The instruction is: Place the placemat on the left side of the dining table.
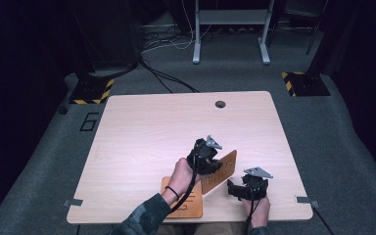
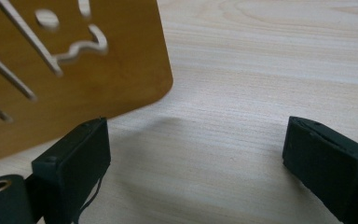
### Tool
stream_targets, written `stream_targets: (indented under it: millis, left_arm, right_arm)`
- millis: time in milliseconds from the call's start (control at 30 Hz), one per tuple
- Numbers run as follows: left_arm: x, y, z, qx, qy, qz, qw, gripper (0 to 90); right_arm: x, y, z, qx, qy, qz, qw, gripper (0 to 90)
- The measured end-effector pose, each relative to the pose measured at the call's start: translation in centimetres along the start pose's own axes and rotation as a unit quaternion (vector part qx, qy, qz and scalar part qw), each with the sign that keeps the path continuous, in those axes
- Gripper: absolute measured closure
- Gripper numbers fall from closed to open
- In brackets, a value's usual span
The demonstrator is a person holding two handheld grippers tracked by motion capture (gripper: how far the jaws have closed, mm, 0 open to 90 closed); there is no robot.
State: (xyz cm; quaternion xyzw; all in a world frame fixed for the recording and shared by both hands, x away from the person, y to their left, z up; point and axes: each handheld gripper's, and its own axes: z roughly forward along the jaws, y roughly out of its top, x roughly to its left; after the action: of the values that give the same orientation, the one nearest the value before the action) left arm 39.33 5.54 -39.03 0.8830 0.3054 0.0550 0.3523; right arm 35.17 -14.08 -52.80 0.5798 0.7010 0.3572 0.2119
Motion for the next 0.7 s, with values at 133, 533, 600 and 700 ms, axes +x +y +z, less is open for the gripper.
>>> stream_targets:
  millis: [133,533,600,700]
  left_arm:
    - [0.9,0.0,-1.0,-0.013,0.004,-0.010,0.9999,85.8]
    - [4.4,-0.2,-4.4,-0.054,0.029,-0.052,0.9968,85.8]
    - [5.0,-0.3,-5.0,-0.056,0.035,-0.052,0.9964,85.8]
    - [5.9,-0.6,-5.8,-0.063,0.044,-0.061,0.9951,85.8]
  right_arm:
    - [0.0,0.0,0.0,0.001,-0.002,-0.005,1.0000,6.4]
    - [0.3,0.4,0.6,0.028,-0.011,-0.040,0.9987,0.0]
    - [0.5,0.4,0.7,0.033,-0.017,-0.047,0.9982,0.0]
    - [0.6,0.5,0.8,0.035,-0.020,-0.054,0.9977,0.0]
